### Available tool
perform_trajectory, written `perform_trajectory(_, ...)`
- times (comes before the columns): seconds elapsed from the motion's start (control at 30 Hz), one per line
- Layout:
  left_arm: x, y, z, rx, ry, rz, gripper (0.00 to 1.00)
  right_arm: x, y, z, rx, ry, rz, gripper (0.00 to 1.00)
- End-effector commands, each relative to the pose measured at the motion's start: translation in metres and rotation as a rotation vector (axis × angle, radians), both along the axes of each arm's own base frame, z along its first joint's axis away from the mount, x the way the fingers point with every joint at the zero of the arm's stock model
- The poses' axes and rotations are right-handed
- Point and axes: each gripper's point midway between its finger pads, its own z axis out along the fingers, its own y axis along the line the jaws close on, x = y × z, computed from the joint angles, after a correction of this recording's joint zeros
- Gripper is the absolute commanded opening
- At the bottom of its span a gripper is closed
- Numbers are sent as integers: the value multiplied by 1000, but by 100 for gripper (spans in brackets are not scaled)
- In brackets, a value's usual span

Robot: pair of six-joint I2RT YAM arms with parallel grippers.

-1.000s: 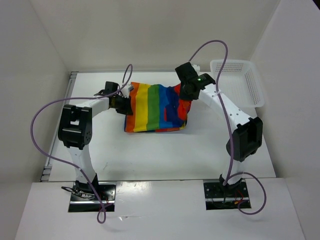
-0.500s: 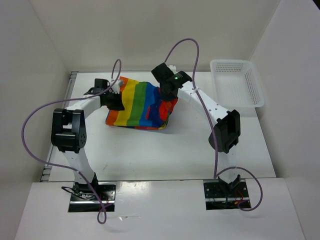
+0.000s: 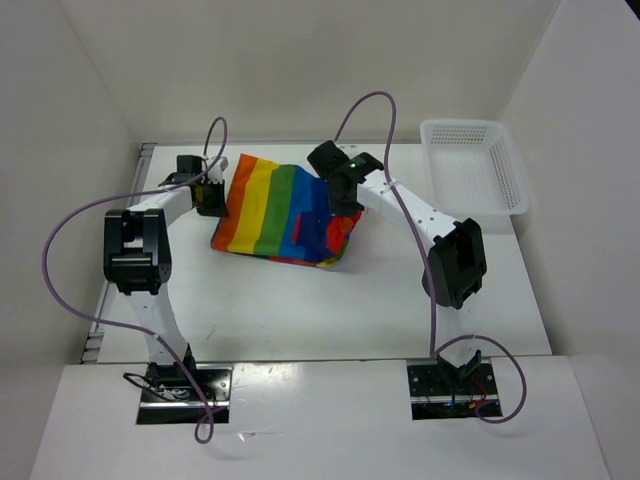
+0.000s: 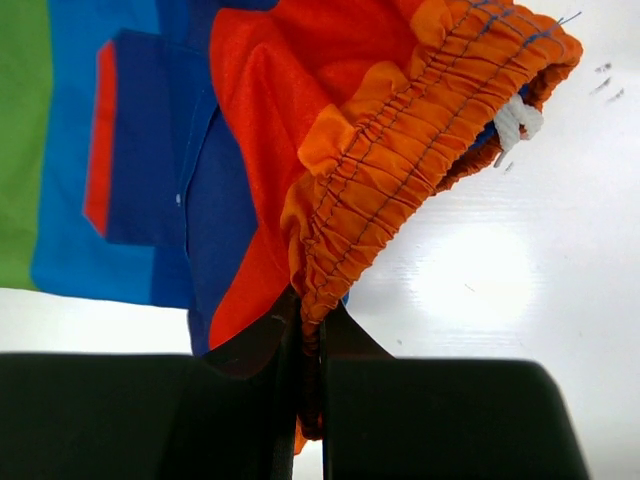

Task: Fold and stack the shorts
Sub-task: Fold the shorts

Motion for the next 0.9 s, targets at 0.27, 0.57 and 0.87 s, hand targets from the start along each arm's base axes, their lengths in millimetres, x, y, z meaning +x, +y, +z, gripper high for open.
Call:
perform_trajectory(0.27, -10, -27, -46, -4, 84, -62, 12, 1, -51, 44, 33, -92, -63, 0)
perform_trajectory(0.57, -80, -105, -51, -68, 173, -267, 12, 11, -107, 65, 13, -143, -77, 0)
perform_trajectory(0.87, -107, -162, -63, -68, 215, -420, 12, 29, -24, 56, 48, -121, 59, 0)
